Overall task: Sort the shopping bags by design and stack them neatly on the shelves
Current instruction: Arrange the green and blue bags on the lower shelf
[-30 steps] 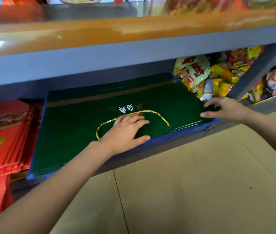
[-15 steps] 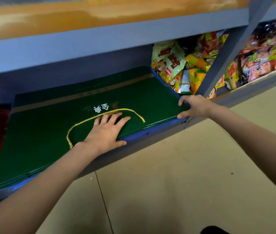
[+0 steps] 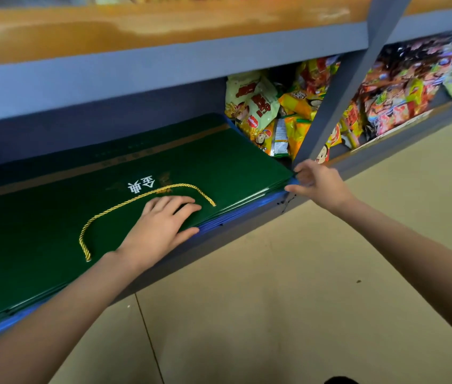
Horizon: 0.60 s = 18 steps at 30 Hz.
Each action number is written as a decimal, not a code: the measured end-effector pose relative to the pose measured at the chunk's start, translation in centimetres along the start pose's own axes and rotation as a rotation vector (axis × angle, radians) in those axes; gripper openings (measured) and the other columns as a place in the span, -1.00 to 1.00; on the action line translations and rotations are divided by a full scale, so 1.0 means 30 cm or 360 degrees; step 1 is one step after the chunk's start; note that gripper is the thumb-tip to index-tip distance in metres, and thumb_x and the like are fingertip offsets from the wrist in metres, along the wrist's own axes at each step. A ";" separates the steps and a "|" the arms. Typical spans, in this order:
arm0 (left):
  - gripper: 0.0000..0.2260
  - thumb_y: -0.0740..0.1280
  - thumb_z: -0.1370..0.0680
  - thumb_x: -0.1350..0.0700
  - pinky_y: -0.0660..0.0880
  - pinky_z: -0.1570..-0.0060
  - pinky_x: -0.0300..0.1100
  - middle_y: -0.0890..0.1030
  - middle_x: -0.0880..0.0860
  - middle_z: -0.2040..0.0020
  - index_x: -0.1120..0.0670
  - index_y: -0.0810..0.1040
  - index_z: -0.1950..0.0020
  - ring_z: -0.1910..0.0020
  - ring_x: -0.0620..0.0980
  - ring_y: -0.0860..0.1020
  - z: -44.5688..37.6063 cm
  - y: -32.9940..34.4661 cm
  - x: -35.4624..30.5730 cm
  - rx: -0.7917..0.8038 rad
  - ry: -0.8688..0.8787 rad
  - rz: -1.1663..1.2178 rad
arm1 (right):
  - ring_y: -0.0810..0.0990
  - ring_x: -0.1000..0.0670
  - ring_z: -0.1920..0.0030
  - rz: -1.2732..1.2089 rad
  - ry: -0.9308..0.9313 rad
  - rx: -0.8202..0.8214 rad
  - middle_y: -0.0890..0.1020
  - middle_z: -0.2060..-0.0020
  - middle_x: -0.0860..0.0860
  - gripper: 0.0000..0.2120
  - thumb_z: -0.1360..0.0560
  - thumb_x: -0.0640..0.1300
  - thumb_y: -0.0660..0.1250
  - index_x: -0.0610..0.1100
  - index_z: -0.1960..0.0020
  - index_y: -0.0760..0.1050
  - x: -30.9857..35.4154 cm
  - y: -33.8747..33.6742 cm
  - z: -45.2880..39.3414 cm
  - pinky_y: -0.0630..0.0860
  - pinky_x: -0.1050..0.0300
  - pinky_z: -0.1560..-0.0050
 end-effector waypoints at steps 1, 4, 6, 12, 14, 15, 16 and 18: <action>-0.68 0.35 -0.47 -0.05 0.47 -0.07 0.13 0.59 0.07 -0.10 0.10 0.56 -0.14 -0.05 0.15 0.58 -0.004 0.005 -0.008 -0.0023 0.0000 0.0008 | 0.56 -0.02 0.01 -0.0025 0.0022 -0.0024 0.61 0.01 -0.11 -0.57 -0.39 -0.08 0.47 -0.26 -0.16 0.46 -0.014 -0.009 0.009 0.44 0.19 -0.08; -0.69 0.37 -0.45 -0.06 0.46 -0.09 0.11 0.59 0.05 -0.08 0.07 0.58 -0.11 -0.04 0.14 0.57 -0.016 0.005 -0.024 -0.0045 0.0002 -0.0005 | 0.55 -0.06 0.08 0.0127 -0.0255 -0.0195 0.64 0.10 -0.13 -0.73 -0.44 -0.12 0.43 -0.26 -0.05 0.54 0.014 -0.027 0.022 0.38 0.23 0.06; -0.63 0.21 -0.49 -0.16 0.40 -0.15 0.05 0.58 0.01 -0.10 0.04 0.57 -0.12 -0.08 0.08 0.52 -0.012 -0.017 -0.010 -0.0064 -0.0023 -0.0016 | 0.51 -0.13 0.03 0.0287 -0.0576 -0.0262 0.63 0.08 -0.15 -0.74 -0.44 -0.09 0.42 -0.25 -0.02 0.58 0.095 -0.013 0.020 0.37 0.13 0.05; -0.34 0.43 -0.32 -0.23 0.18 -0.29 0.22 0.42 0.15 -0.31 0.08 0.45 -0.31 -0.29 0.20 0.30 0.058 -0.086 0.054 -0.0039 -0.0396 -0.0056 | 0.34 -0.08 -0.26 0.0102 -0.0647 0.0408 0.49 -0.24 -0.02 -0.61 -0.42 0.08 0.40 -0.10 -0.17 0.56 0.336 0.220 0.009 0.25 -0.10 -0.32; -0.22 0.45 -0.31 -0.23 0.07 -0.35 0.25 0.25 0.15 -0.44 0.04 0.30 -0.43 -0.40 0.23 0.17 0.086 -0.104 0.066 0.0084 -0.0551 -0.0102 | 0.36 -0.08 -0.24 -0.0132 -0.0695 0.0389 0.51 -0.22 -0.02 -0.75 -0.42 -0.04 0.44 -0.12 -0.06 0.61 0.398 0.275 0.029 0.26 -0.06 -0.31; -0.17 0.42 -0.33 -0.26 0.02 -0.38 0.22 0.14 0.13 -0.49 -0.01 0.19 -0.49 -0.45 0.22 0.08 0.100 -0.109 0.073 0.0169 -0.0630 -0.0111 | 0.36 -0.07 -0.23 -0.0217 -0.0707 0.0429 0.52 -0.21 -0.01 -0.79 -0.41 -0.08 0.45 -0.12 -0.01 0.63 0.421 0.291 0.041 0.26 -0.01 -0.30; -0.13 0.39 -0.34 -0.29 0.02 -0.39 0.19 0.03 0.12 -0.52 -0.05 0.07 -0.52 -0.47 0.21 0.03 0.114 -0.111 0.084 0.0249 -0.0719 -0.0090 | 0.36 -0.05 -0.22 -0.0260 -0.0719 0.0503 0.52 -0.21 -0.01 -0.82 -0.40 -0.10 0.47 -0.12 0.02 0.63 0.437 0.301 0.051 0.24 0.07 -0.29; -0.06 0.37 -0.34 -0.32 0.16 -0.37 0.15 -0.01 0.12 -0.53 -0.07 -0.09 -0.53 -0.45 0.22 0.12 0.140 -0.115 0.112 0.0406 -0.0890 0.0047 | 0.37 0.01 -0.20 -0.0247 -0.0757 0.0623 0.52 -0.21 -0.02 -0.86 -0.40 -0.12 0.47 -0.12 0.06 0.63 0.449 0.300 0.063 0.19 0.23 -0.21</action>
Point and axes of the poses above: each hand's wrist, its own z-axis away from the middle knuckle, its own y-axis out of the palm, x = y × z, the point moved 3 cm from there along -z, towards the middle knuckle
